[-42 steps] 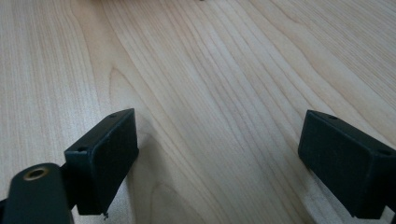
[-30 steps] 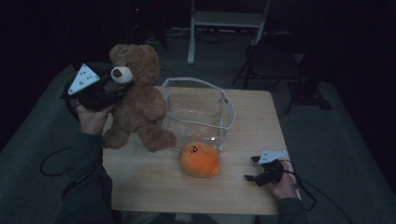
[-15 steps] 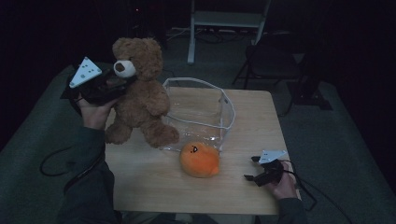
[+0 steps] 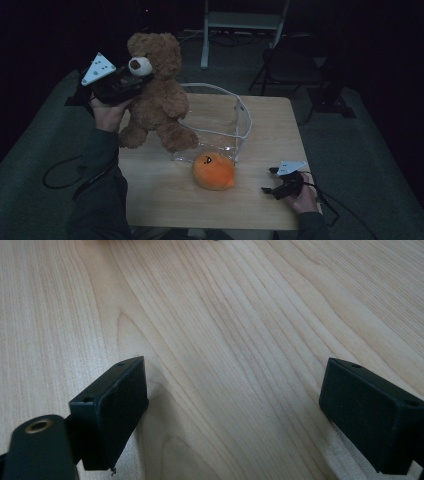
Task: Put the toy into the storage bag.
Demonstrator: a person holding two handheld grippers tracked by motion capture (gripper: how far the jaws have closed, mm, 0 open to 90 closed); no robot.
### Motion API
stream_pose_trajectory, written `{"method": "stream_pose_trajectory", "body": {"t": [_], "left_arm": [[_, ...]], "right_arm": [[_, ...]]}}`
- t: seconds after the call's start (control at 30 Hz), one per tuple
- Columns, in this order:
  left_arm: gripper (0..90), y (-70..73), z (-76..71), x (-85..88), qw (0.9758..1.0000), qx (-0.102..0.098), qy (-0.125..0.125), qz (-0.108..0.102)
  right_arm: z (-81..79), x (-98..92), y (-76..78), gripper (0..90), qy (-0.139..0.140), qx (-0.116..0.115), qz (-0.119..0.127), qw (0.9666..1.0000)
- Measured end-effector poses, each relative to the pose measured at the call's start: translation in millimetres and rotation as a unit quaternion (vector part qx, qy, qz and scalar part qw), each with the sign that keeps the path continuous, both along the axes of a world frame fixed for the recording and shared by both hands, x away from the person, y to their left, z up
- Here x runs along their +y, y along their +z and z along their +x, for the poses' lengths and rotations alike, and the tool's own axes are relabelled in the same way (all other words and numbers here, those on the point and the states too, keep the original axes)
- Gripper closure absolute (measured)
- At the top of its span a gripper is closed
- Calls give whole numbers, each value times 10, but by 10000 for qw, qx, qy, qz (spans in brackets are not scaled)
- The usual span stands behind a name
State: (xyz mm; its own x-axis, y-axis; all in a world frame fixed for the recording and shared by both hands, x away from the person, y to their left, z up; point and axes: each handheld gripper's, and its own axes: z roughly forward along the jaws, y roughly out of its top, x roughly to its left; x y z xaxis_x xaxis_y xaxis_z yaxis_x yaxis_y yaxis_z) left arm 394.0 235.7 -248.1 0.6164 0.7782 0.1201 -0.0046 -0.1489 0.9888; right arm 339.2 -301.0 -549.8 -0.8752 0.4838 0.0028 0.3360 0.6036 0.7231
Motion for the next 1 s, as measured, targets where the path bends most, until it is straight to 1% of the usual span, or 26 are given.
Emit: {"method": "stream_pose_trajectory", "body": {"t": [0.13, 0.37, 0.57, 0.8, 1.0], "left_arm": [[489, 44, 36, -29, 10000, 2, -3, 51], [489, 89, 104, -81, 10000, -31, -29, 35], [489, 135, 190, -156, 9999, -78, -65, -12], [488, 152, 270, -269, 9998, -56, -160, -95], [489, 191, 331, -342, 9998, -75, -151, -101]], "right_arm": [[0, 0, 0, 114, 0, 1, 1, 10000], [0, 0, 0, 114, 0, 0, 0, 10000], [0, 0, 0, 114, 0, 0, 1, 10000], [0, 0, 0, 114, 0, 0, 0, 10000], [0, 0, 0, 114, 0, 2, 0, 10000]]}}
